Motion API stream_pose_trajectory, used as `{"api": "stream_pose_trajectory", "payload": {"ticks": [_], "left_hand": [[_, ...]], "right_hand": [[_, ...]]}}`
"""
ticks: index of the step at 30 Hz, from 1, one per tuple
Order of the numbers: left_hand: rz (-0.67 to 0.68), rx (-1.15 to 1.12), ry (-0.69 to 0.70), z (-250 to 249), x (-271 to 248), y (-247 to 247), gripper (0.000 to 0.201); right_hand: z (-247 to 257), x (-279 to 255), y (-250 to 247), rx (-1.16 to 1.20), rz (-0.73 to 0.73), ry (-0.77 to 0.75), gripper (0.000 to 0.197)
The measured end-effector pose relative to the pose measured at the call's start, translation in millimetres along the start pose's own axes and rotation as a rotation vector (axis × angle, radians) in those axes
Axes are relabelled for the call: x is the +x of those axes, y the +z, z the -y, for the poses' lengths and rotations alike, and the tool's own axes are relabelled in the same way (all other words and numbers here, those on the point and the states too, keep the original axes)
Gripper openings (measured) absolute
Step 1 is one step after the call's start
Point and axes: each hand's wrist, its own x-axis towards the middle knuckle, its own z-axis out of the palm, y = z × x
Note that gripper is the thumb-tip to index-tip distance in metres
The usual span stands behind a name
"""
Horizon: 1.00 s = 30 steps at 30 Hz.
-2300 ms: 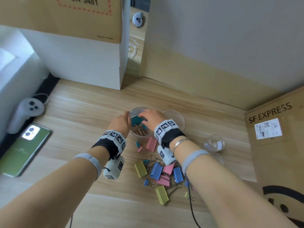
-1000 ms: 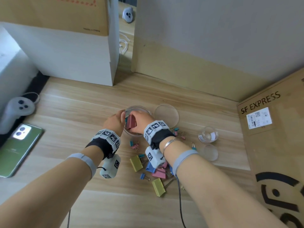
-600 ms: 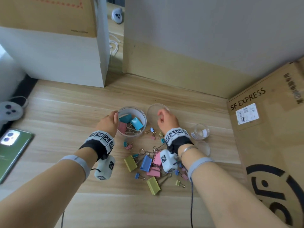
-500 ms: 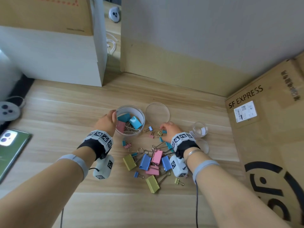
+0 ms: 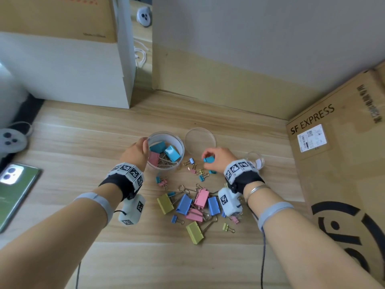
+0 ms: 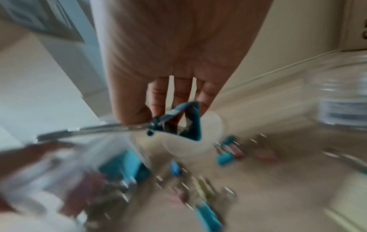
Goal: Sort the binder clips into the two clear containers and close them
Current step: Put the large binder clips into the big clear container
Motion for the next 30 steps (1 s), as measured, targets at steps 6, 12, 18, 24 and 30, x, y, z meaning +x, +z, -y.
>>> {"api": "stream_pose_trajectory", "payload": {"ticks": [6,12,18,24,30], "left_hand": [[-0.005,-0.026,0.015,-0.9,-0.1,-0.5,0.041],[-0.004,-0.018,0.022,6.9,4.4,1.7,0.043],[0.003,-0.009,0.010,5.9,5.4,2.5,0.042],[0.004,0.006,0.008,6.1,6.1,2.6,0.042],[0.014,0.006,0.010,6.5,7.0,3.5,0.041]], "right_hand": [[90.9,15.8,-14.0,-0.050,-0.136,-0.133,0.012],[127.7,33.6,18.4,-0.577,0.007,-0.178,0.025],[133.7,42.4,23.3,-0.640,0.152,-0.098,0.023],[136.2,46.5,33.2,-0.747,0.178,-0.097,0.020],[125.0,43.8,22.9,-0.575,0.071,-0.067,0.021]]}}
